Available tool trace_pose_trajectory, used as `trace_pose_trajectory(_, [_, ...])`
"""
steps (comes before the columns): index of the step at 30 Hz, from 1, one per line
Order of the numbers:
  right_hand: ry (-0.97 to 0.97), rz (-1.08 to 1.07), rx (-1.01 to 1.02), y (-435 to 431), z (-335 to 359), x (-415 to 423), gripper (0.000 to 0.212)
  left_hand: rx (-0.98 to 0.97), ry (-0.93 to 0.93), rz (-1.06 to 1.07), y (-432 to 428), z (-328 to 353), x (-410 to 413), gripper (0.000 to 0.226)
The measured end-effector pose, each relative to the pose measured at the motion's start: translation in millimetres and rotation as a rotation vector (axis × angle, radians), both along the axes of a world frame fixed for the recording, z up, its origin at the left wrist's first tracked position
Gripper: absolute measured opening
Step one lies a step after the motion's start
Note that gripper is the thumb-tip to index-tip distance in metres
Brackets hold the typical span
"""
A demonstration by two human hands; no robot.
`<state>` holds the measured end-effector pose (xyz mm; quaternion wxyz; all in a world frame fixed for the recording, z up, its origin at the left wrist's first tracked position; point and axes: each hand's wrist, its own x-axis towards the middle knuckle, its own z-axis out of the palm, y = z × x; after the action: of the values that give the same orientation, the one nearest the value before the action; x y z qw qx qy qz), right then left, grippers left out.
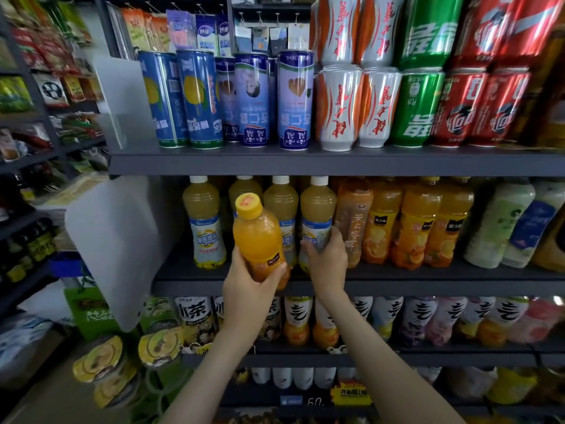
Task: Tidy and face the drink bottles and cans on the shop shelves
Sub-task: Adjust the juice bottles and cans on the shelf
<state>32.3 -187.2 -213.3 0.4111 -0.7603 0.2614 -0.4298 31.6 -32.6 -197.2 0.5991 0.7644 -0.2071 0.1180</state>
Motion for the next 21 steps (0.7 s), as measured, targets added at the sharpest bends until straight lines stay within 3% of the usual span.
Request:
trace_pose_trajectory(8, [0.069,0.027,-0.033,13,-2,-13,0.073,0.037,0.014,-0.104,-1,3,4,0.062])
trace_pose_trajectory(14, [-0.13,0.23,0.081,33,8,-68,0.05,0.05,0.01,-0.189,-12,-1,-7,0.053])
trace_pose_trajectory(17, [-0.04,0.34,0.019,30,10,-92,0.059,0.078,-0.011,-0.266,-26,0,-23,0.038])
trace_pose_trajectory(21, [0.027,0.29,0.006,9,9,-119,0.057,0.12,-0.004,-0.353,-50,-3,-53,0.042])
